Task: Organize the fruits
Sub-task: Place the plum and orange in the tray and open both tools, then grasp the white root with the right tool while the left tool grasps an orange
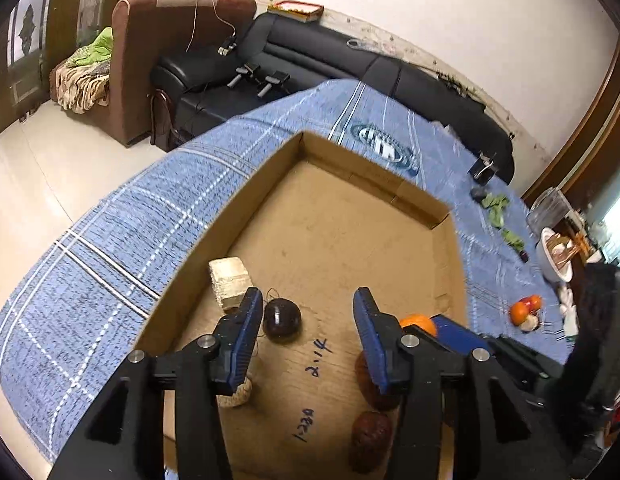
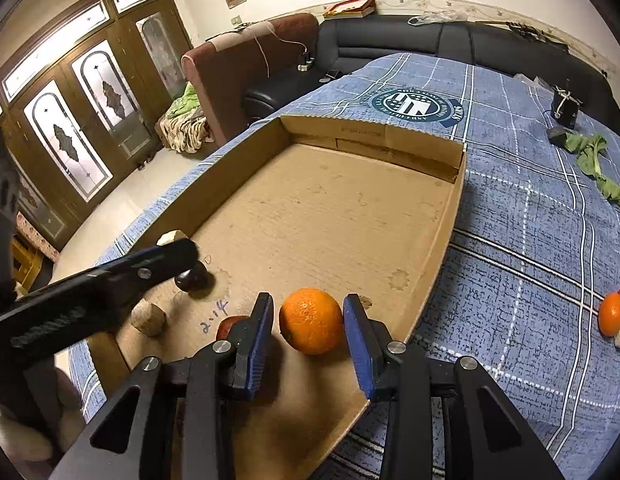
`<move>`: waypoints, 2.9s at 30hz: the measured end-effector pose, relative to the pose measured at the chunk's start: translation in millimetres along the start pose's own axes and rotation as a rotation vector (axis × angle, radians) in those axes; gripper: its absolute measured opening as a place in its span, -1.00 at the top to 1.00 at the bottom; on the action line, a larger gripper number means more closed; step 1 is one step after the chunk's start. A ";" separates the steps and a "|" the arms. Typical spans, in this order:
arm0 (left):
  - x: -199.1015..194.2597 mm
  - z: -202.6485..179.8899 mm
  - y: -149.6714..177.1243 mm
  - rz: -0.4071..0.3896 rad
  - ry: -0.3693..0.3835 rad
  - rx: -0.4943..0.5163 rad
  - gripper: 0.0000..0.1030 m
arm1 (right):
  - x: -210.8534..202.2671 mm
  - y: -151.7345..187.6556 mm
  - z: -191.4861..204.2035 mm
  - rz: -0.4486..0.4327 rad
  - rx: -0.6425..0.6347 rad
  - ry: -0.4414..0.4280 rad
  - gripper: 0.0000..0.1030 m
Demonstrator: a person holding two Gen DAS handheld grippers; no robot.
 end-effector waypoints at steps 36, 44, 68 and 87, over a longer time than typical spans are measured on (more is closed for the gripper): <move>-70.6 -117.2 18.3 -0.131 0.076 0.141 -0.27 | -159.0 73.5 -136.0 -0.289 0.301 0.219 0.18; -38.4 -118.8 26.1 -0.076 0.102 0.144 -0.43 | -178.3 76.9 -191.7 -0.245 0.361 0.274 0.19; 5.9 -173.3 44.8 0.036 0.178 0.259 -0.43 | -91.4 -12.6 -251.0 -0.169 0.280 0.327 0.20; 58.3 -255.0 22.0 0.088 0.224 0.388 -0.43 | -141.0 16.9 -269.4 -0.271 0.297 0.342 0.33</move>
Point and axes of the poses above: each gripper's, at about its wrist camera, not at the fingertips, and x roughly the way its jaws point, z to its left, y to its underside, the point moved 9 cm from there along x, roughly the way its jaws point, and after that the axes turned 13 degrees about x, right-handed, at the moved point
